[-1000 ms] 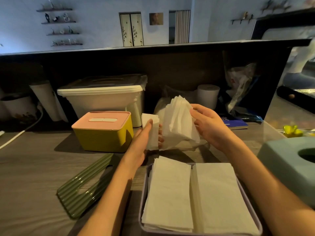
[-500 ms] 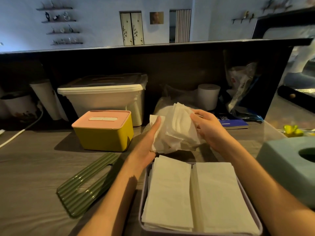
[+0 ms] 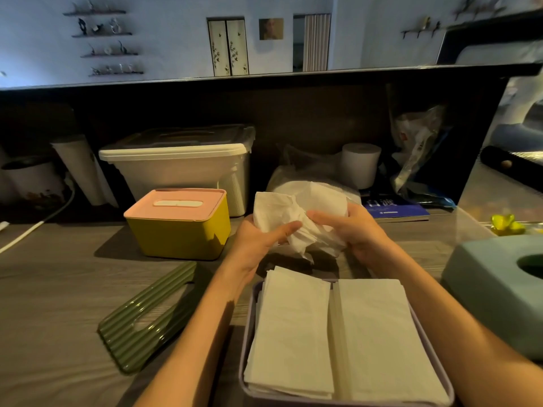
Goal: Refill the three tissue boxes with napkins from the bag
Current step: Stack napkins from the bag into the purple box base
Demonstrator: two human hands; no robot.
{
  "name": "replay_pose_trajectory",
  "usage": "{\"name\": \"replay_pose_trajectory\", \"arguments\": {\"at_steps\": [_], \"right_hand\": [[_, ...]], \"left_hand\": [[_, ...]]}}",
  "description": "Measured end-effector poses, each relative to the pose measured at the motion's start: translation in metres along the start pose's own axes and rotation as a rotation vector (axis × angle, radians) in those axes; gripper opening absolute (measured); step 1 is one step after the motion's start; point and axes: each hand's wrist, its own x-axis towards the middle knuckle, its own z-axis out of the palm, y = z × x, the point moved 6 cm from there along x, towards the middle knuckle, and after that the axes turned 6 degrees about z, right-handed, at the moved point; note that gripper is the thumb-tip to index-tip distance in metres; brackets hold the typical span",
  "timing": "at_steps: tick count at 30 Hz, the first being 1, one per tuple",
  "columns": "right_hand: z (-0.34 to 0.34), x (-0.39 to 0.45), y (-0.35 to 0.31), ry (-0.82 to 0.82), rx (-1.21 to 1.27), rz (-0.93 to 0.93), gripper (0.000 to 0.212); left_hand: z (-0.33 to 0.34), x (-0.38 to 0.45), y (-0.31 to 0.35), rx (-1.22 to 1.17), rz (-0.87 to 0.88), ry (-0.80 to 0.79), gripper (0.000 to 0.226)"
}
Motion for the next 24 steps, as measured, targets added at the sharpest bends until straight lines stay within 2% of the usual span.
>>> {"name": "replay_pose_trajectory", "arguments": {"at_steps": [4, 7, 14, 17, 20, 22, 24], "right_hand": [[-0.010, -0.002, -0.008, 0.127, -0.044, -0.146, 0.057], [-0.010, -0.004, -0.009, 0.143, -0.030, -0.143, 0.055], [-0.011, -0.007, -0.014, 0.170, -0.021, -0.149, 0.048], [-0.004, -0.006, -0.009, 0.044, 0.178, 0.026, 0.043], [0.017, -0.010, 0.002, -0.160, 0.406, 0.268, 0.039], [0.028, -0.015, 0.004, -0.260, 0.439, 0.337, 0.051], [0.031, -0.019, 0.003, -0.326, 0.480, 0.361, 0.050]], "left_hand": [[-0.005, 0.000, 0.001, 0.004, 0.008, -0.029, 0.058], [-0.006, 0.000, 0.001, -0.046, 0.010, -0.001, 0.042], [-0.009, -0.001, 0.009, -0.105, 0.036, 0.078, 0.041], [-0.010, -0.002, 0.013, -0.153, 0.063, 0.125, 0.053], [-0.007, -0.002, 0.021, -0.124, 0.119, 0.119, 0.041], [-0.004, -0.004, 0.030, -0.064, 0.149, 0.103, 0.038], [-0.002, -0.001, 0.039, -0.031, 0.169, 0.091, 0.040]]}}
